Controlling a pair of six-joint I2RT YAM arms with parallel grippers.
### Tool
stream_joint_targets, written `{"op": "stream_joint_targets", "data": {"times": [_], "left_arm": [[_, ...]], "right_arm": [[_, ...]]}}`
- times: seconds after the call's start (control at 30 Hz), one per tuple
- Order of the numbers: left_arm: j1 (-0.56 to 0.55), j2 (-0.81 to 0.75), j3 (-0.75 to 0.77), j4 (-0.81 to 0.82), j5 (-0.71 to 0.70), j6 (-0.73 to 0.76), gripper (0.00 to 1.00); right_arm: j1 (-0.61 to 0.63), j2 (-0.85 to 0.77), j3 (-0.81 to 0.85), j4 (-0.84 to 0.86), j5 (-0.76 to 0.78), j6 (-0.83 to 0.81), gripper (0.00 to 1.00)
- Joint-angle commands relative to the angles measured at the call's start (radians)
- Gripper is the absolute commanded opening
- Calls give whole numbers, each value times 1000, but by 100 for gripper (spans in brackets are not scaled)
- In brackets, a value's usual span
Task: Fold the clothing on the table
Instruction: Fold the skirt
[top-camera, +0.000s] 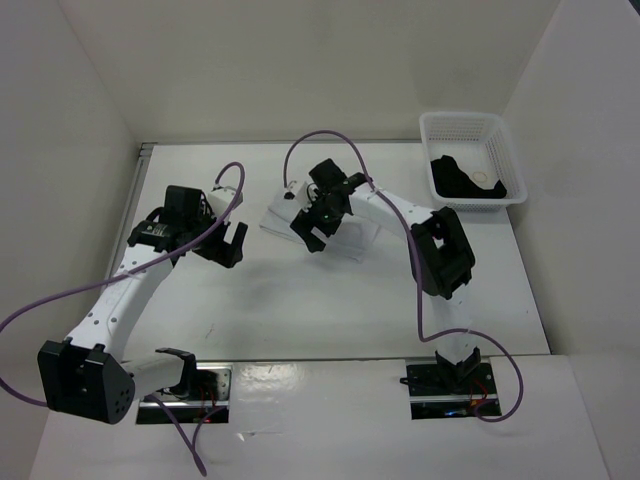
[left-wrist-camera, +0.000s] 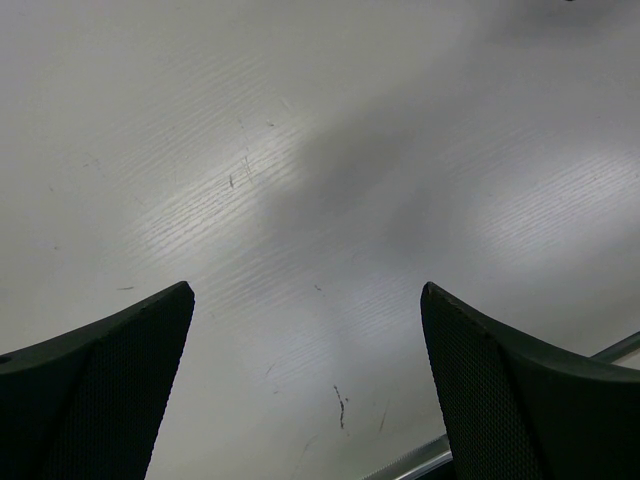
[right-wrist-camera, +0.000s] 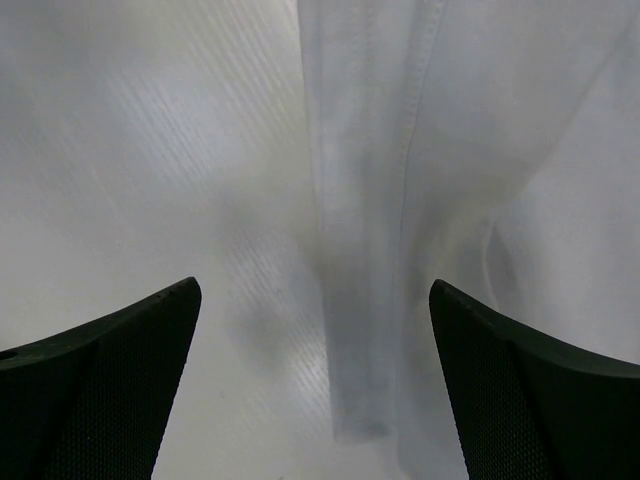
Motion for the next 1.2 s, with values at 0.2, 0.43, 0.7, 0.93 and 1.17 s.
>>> {"op": "stream_joint_targets", "data": {"times": [0.2, 0.43, 0.7, 0.93, 1.17], "left_arm": [[3, -24, -4, 18, 0, -14, 100], [3, -24, -4, 18, 0, -24, 100], [3, -24, -4, 18, 0, -24, 100], [3, -24, -4, 18, 0, -24, 100], [3, -24, -4, 18, 0, -24, 100]], "right_arm": [[-5, -7, 20, 80, 56, 5, 99], [-25, 56, 50, 89, 85, 5, 99], [-62, 93, 95, 98, 85, -4, 99], [-94, 153, 179, -9, -65, -16, 99], [-104, 208, 222, -97, -176, -52, 99]]}}
